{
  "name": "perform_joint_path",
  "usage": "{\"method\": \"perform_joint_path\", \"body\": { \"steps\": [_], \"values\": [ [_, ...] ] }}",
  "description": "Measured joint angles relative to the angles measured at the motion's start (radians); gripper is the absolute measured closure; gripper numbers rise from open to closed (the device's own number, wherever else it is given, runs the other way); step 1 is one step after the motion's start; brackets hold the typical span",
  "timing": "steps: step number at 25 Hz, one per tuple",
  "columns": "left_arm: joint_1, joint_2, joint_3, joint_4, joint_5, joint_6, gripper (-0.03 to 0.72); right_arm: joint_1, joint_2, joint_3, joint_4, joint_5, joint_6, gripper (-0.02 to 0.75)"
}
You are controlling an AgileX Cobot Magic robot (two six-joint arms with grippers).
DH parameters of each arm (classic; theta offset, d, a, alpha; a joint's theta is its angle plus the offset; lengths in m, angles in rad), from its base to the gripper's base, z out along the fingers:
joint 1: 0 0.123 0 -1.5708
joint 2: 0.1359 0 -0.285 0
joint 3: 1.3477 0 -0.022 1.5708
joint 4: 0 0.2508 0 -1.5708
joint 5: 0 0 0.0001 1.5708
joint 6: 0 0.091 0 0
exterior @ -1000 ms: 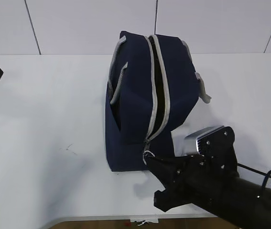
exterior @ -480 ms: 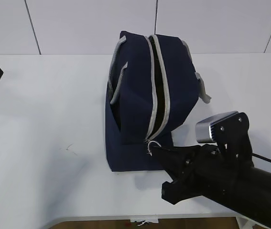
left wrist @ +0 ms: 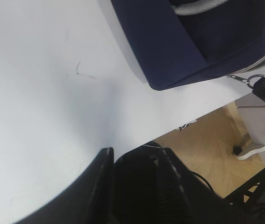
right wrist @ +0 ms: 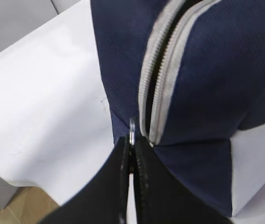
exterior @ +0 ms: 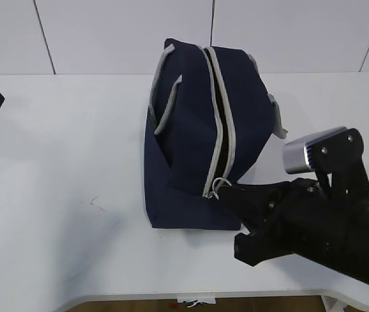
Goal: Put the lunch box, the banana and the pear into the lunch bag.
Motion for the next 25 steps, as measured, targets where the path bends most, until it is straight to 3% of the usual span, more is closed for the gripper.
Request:
{"method": "perform_joint_path", "body": {
  "steps": [17,25],
  "values": [
    [0.0,0.0,0.0,0.0,0.0,0.115,0.444,0.0,-0.038,-0.379,-0.093,0.506,-0.026,0.747],
    [0.0,0.0,0.053,0.002,0.0,0.223,0.444,0.0,-0.027,-0.532,-0.104,0.618,-0.028,0.747]
  ]
}}
